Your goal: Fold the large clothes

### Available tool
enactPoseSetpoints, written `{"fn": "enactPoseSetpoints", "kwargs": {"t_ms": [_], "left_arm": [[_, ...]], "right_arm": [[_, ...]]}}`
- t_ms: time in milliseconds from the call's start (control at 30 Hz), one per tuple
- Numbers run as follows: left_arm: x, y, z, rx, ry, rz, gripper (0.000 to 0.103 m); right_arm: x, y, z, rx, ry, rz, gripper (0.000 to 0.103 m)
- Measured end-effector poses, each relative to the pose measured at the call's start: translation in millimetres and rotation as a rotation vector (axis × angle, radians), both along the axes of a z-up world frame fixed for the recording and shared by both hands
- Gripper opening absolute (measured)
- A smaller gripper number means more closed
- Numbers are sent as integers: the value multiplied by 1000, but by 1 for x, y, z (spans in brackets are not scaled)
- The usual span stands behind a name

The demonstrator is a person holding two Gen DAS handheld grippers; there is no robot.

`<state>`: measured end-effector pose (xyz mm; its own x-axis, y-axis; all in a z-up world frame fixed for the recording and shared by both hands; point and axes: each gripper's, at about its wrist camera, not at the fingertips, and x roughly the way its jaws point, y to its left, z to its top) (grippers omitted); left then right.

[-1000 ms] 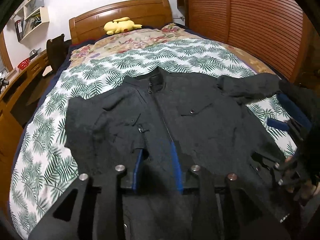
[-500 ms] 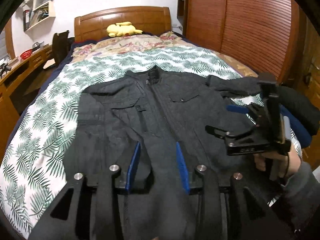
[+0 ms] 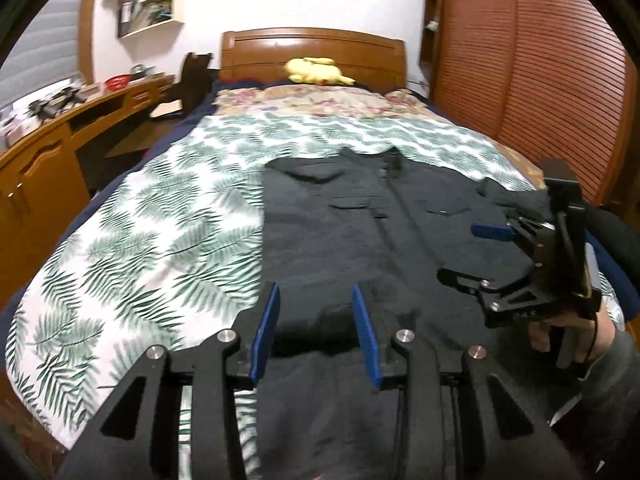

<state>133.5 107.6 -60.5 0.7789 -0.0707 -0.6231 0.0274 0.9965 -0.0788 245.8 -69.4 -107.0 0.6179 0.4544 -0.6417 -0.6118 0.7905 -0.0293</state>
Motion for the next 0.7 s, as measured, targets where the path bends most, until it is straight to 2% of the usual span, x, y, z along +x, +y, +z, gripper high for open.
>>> {"fn": "enactPoseSetpoints", "kwargs": {"t_ms": [133, 333, 567, 633, 667, 700], "left_arm": [[-8, 26, -8, 7, -6, 52, 36], [-15, 57, -21, -23, -8, 112, 36], [-19, 71, -29, -54, -11, 113, 36], [-20, 71, -31, -62, -12, 106, 36], [-20, 69, -32, -59, -13, 103, 36], [-19, 68, -34, -55, -15, 101, 36]], "right_arm": [[-7, 42, -3, -23, 8, 92, 103], [-14, 98, -19, -68, 43, 211, 103], [-8, 132, -51, -174, 109, 232, 101], [-6, 135, -53, -195, 108, 235, 97], [-5, 134, -53, -195, 109, 237, 92], [-5, 132, -52, -196, 110, 242, 82]]}}
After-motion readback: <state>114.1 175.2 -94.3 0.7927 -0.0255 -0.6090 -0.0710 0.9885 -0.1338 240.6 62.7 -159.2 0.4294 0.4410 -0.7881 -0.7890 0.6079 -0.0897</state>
